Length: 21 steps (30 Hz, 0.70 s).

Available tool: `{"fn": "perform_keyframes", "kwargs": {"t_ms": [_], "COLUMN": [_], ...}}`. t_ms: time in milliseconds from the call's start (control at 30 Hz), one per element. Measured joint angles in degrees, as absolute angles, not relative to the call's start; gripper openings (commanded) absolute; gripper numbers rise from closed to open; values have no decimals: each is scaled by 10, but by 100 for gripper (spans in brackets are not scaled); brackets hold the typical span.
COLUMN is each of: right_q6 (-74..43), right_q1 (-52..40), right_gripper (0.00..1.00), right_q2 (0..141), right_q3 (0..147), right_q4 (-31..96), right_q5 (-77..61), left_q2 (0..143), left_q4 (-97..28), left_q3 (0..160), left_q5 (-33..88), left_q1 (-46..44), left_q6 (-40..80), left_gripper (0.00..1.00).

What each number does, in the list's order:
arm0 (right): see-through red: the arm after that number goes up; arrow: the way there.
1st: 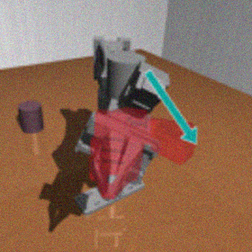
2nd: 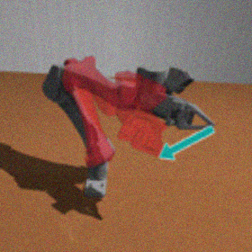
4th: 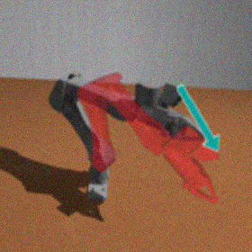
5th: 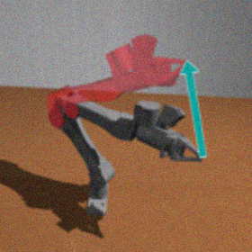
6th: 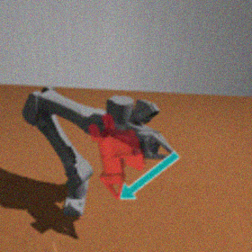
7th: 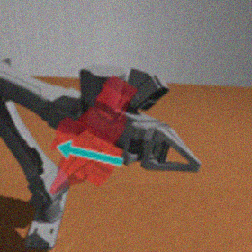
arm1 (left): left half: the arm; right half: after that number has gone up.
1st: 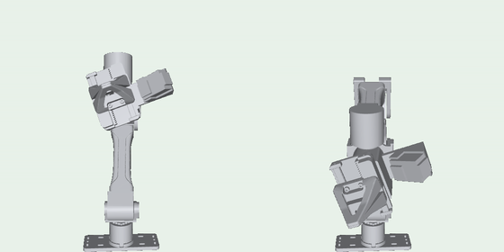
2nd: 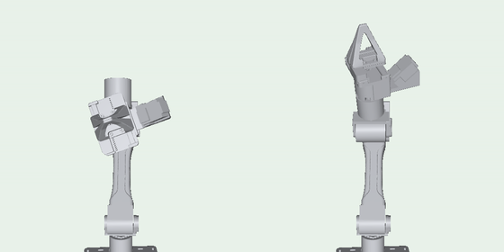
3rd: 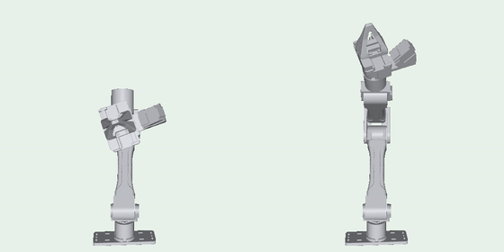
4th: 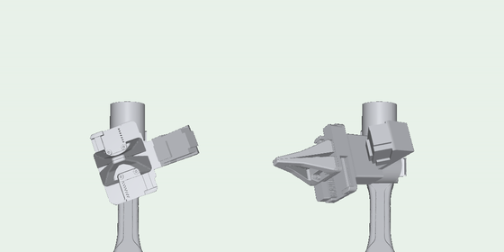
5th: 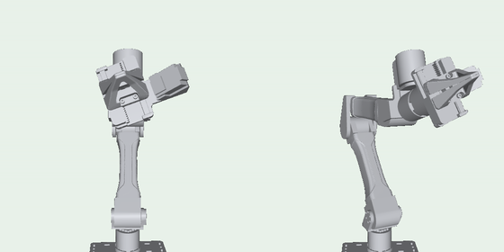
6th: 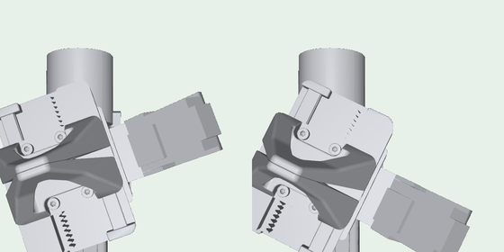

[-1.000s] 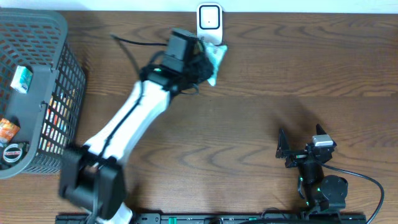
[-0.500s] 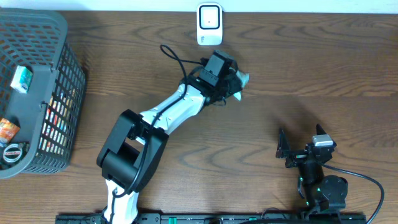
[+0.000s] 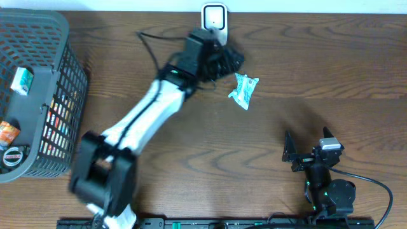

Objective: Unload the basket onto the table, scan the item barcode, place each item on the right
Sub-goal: 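Carry the green pack to the scanner and release it on the table, then move the left gripper back over the basket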

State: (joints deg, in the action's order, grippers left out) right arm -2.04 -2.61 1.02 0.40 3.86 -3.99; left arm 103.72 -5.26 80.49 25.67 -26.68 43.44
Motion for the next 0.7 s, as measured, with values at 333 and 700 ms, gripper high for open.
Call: {"fn": "perform_keyframes", "kwargs": {"t_ms": [333,700], "right_q6": [-20,-20], "right_q1": [-26,-26], "right_gripper": [99,99], "right_q2": [10,10], "right_q3": [4,4], "right_q4": [39,38], "right_q5": [-40,-40], "left_q2": [887,684], "left_q4": [-218,-318], "left_q3": [806,806], "left_q5": [271,270], "left_q1": [-143,112], "left_q6": [269,175], "left_gripper": [62,76]}}
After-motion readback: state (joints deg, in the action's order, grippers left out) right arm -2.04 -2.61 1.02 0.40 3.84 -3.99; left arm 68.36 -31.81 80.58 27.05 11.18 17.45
